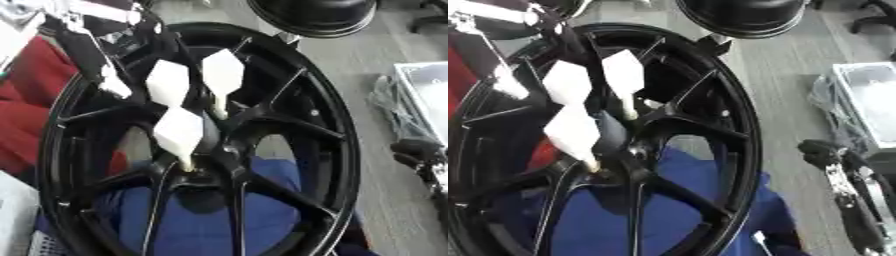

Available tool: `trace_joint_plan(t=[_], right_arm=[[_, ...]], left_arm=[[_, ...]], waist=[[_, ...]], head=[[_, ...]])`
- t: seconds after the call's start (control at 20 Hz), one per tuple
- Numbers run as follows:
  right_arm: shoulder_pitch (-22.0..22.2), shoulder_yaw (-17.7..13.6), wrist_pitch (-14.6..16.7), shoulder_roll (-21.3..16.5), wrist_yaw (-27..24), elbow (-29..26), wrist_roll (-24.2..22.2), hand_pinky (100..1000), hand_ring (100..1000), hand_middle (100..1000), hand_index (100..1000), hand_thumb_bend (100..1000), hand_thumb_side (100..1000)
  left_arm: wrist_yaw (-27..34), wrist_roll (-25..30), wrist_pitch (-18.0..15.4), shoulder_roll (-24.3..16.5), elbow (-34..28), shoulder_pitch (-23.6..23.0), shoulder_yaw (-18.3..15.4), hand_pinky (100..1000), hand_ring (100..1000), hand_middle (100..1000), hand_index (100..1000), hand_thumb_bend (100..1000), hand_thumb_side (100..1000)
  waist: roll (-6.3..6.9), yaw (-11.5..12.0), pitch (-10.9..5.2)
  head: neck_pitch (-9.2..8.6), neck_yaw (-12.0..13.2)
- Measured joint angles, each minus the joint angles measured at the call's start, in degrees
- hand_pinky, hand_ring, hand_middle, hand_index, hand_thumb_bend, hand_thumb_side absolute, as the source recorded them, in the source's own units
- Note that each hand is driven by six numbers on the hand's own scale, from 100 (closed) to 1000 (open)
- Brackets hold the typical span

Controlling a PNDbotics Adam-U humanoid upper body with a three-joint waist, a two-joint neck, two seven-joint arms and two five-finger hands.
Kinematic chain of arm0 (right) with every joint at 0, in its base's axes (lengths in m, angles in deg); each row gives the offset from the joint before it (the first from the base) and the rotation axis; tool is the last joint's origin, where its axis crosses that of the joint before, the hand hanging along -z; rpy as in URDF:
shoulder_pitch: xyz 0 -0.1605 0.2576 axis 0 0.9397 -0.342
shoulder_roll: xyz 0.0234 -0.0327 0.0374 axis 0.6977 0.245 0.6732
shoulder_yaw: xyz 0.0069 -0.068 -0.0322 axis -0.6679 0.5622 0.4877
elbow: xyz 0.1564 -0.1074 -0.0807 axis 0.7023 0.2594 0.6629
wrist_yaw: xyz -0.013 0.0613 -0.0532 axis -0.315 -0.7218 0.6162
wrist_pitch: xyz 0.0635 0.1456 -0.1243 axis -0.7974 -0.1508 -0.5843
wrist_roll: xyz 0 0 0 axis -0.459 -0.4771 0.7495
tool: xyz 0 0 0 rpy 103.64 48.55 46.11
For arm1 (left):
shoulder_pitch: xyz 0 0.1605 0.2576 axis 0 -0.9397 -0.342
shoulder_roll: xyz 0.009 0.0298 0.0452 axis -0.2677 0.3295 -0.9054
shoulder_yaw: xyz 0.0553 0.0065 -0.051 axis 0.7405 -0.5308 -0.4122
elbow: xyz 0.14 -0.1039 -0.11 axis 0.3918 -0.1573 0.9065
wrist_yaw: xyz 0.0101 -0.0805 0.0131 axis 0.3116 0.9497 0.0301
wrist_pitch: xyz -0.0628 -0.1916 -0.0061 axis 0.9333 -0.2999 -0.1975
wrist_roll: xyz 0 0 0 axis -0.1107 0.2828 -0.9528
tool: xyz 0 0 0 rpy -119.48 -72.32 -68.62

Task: Pull the pin out of the wheel hub.

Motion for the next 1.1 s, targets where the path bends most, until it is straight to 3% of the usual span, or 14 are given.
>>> trace_joint_plan(t=[0.3, 0.6, 1.1], right_arm=[[0.0, 0.3, -0.9, 0.6, 0.5, 0.0, 0.0, 866, 834, 696, 748, 100, 792], [0.3, 0.3, -1.3, 0.6, 0.8, 0.0, 0.1, 865, 833, 693, 748, 100, 785], [0.5, 0.3, -1.6, 0.6, 0.9, 0.0, 0.3, 865, 832, 692, 747, 100, 789]], left_arm=[[3.1, 0.0, -0.7, 0.1, -0.6, 1.2, 1.6, 828, 832, 820, 878, 576, 315], [5.4, 0.0, -0.5, -0.1, -1.9, 3.0, 1.5, 833, 834, 824, 884, 601, 337], [6.7, 0.1, 0.4, -0.1, -1.9, 3.8, 2.8, 821, 822, 787, 871, 580, 353]], waist=[[0.23, 0.4, 0.21], [0.82, 0.7, 0.09], [1.52, 0.7, -0.53]], head=[[-0.35, 0.1], [1.17, 0.8], [1.67, 0.9]])
